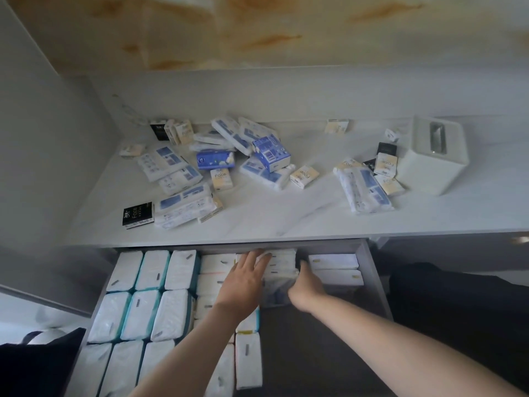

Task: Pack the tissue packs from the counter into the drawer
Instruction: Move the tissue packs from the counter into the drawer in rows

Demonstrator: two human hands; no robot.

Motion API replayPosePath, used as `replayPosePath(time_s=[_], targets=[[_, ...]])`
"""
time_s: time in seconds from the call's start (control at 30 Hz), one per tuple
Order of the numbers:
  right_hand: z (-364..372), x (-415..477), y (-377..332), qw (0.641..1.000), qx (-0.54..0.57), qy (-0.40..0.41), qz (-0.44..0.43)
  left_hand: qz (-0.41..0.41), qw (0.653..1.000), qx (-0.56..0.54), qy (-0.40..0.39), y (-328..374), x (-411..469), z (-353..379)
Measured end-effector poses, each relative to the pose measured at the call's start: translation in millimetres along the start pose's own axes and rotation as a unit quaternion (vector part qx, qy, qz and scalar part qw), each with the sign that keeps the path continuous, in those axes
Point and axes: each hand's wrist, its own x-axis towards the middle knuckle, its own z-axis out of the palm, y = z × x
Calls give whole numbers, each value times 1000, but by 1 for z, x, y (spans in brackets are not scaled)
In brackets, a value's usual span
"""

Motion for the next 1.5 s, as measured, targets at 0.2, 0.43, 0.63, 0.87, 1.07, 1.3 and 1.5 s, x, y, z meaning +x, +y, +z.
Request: replayPosePath(time_s=[0.2,0.43,0.63,0.87,1.07,1.3,1.5], targets=[[-14,-4,-5,996,-43,-46,-63,-28,998,39,-40,0,15,0],[-23,-6,-8,992,-61,56,-95,-33,995,80,-51,11,18,-11],[-31,-15,-12,990,-68,-12,-120,-32,992,68,-102,10,8,-11],[-67,-33,-28,971,-197,12,-133,-9,998,15,-60,25,13,-44],[-134,-42,-81,955,-181,68,-223,4,996,-75,54,29,43,-104],[-187,-12,-125,941,-146,128,-276,-32,988,-111,102,22,100,-153],[-182,40,-161,946,-130,142,-261,-92,993,-31,66,-5,148,-156]])
